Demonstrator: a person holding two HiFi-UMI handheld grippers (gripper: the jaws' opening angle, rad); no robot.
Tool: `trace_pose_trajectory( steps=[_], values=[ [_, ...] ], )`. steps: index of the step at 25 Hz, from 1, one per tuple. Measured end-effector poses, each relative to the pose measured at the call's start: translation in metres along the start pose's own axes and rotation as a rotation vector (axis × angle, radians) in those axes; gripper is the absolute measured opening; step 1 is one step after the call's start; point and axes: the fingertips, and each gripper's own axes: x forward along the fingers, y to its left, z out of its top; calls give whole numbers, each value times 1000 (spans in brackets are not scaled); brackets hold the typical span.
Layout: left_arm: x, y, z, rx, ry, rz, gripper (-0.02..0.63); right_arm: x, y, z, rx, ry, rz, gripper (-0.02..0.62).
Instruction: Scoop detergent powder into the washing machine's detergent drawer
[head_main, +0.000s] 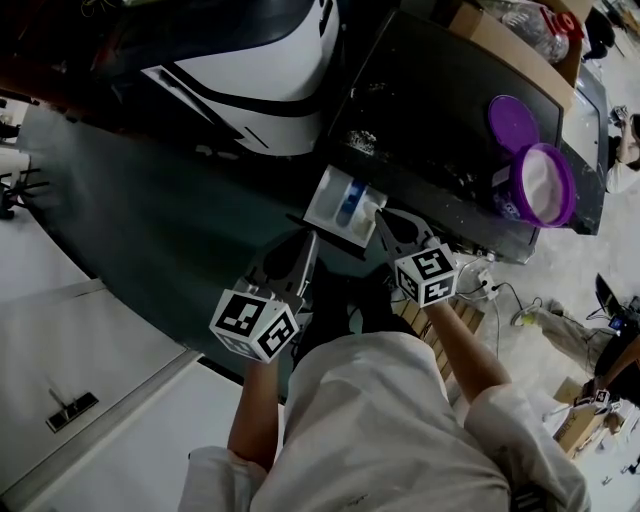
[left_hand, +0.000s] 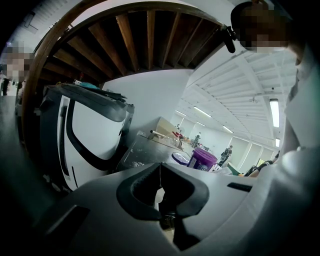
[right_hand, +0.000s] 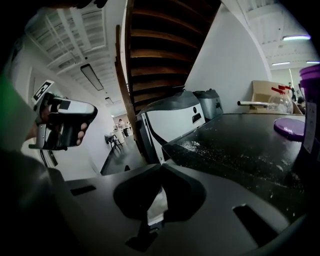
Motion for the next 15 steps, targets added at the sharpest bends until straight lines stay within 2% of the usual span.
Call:
trace_pose_trajectory(
  steps=[15],
  values=[
    [3,2,0,2,7,-7,20,7,16,1,-228,30,-9,8]
  ],
)
